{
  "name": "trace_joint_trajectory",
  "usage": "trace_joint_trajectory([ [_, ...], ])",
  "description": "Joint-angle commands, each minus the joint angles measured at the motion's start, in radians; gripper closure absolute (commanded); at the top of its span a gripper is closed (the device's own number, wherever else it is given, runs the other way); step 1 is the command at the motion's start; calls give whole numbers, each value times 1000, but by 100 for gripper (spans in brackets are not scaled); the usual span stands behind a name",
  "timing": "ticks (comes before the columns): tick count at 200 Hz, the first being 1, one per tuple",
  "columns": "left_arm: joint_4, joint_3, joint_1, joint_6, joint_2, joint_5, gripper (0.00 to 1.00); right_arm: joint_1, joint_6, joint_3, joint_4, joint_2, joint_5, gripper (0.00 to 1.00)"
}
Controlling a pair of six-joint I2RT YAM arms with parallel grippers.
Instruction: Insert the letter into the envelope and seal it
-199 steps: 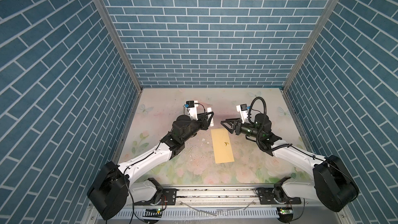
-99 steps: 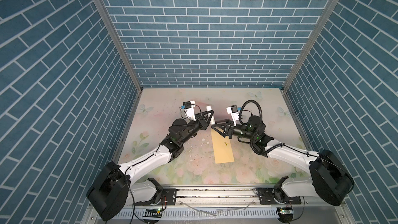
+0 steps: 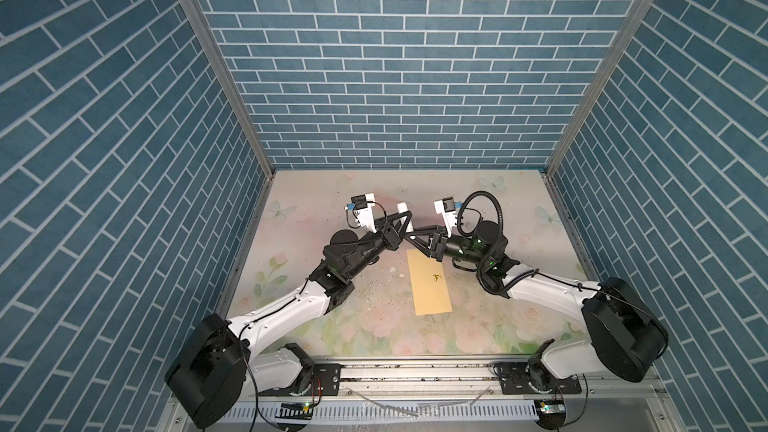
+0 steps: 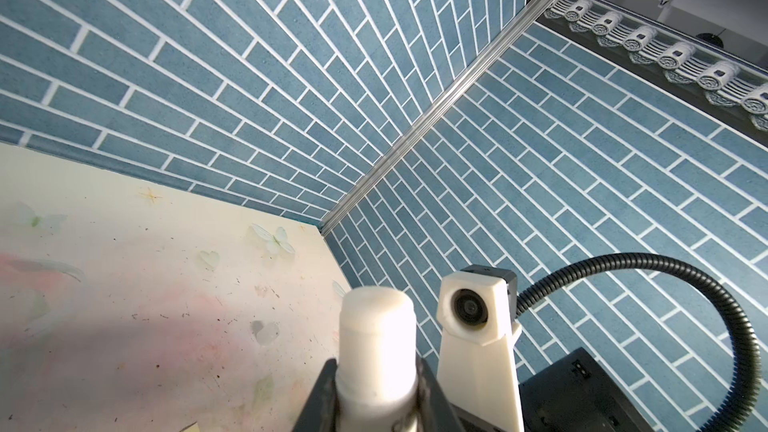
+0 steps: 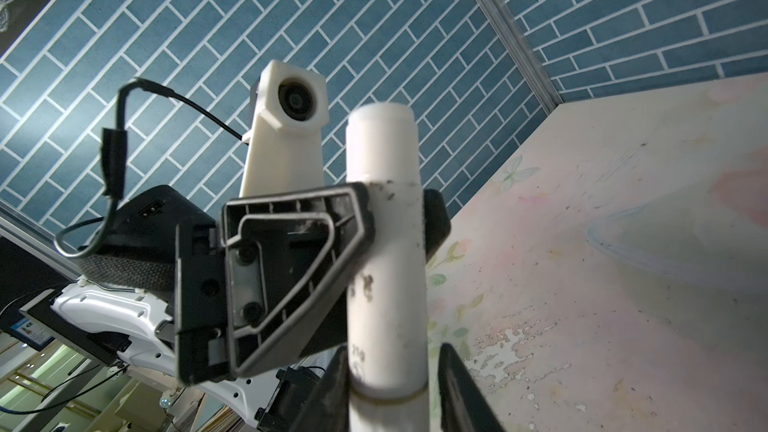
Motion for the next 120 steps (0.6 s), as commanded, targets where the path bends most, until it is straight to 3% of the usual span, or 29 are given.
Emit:
trace_joint_trajectory([
  [1,21,-11,-1,24,-13,10,100,5,43,44,60,12,14,75],
  [49,11,-14,-6,49,-17,9,99,5,23,51,1,-6,35,100],
  [94,12,-18,-5,65,-24,27,70,5,-96,73,-168,-61,11,100],
  [120,-21,-7,-5,90,-34,55,63,5,-162,82,-262,-94,-7,100],
])
